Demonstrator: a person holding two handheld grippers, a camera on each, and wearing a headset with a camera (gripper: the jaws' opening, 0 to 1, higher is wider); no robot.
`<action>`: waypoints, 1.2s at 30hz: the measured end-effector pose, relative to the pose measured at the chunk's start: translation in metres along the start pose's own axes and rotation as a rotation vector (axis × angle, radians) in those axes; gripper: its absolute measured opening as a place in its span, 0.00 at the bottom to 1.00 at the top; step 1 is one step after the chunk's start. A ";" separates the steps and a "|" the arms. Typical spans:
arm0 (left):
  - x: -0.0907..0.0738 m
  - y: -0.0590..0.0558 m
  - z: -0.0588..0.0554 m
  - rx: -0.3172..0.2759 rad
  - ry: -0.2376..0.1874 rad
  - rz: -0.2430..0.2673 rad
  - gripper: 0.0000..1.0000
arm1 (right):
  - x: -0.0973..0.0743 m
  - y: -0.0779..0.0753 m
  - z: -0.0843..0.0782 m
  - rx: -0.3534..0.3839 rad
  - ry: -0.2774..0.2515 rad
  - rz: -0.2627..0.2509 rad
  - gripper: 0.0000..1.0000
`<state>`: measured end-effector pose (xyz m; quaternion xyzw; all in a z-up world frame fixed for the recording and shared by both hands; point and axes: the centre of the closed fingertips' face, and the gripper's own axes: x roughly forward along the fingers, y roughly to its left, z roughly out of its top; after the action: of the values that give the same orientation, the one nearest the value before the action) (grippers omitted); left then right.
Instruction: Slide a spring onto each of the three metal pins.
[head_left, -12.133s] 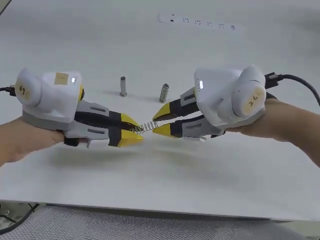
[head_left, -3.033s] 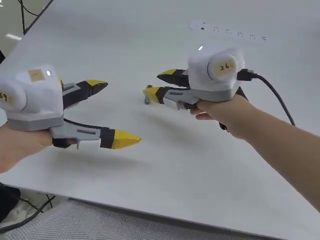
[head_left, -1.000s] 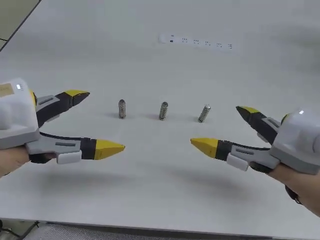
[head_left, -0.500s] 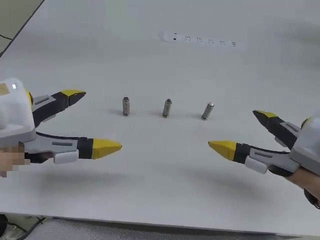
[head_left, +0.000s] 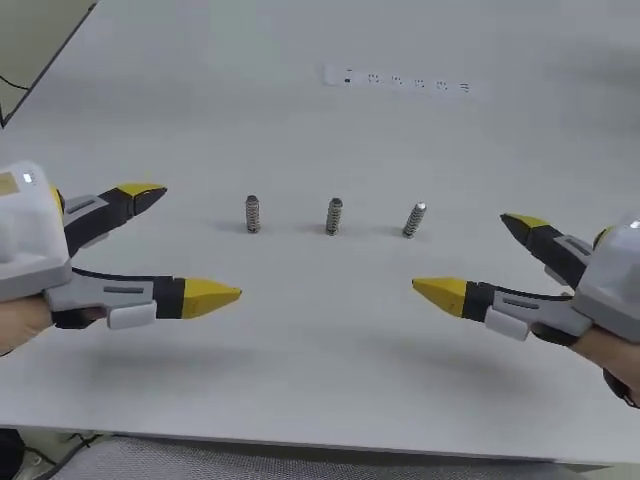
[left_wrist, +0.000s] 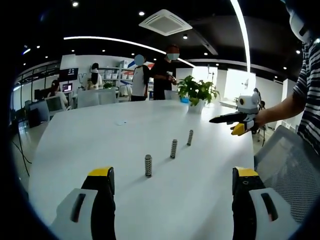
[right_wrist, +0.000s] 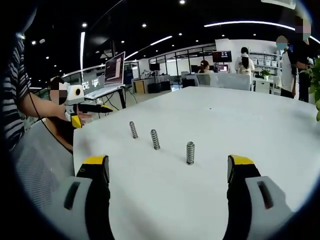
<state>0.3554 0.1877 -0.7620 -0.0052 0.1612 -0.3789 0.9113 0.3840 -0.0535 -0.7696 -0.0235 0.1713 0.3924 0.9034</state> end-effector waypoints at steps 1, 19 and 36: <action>0.000 0.000 0.000 -0.001 0.000 0.002 0.98 | -0.001 -0.001 -0.001 0.000 0.000 -0.001 1.00; -0.003 -0.003 -0.001 -0.005 -0.005 0.017 0.97 | -0.005 0.000 0.001 0.003 0.002 0.005 1.00; 0.000 -0.001 0.003 0.004 -0.010 0.017 0.98 | -0.007 -0.004 0.005 0.019 -0.019 -0.018 1.00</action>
<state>0.3557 0.1871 -0.7585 -0.0038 0.1561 -0.3713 0.9153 0.3844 -0.0603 -0.7626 -0.0125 0.1663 0.3828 0.9086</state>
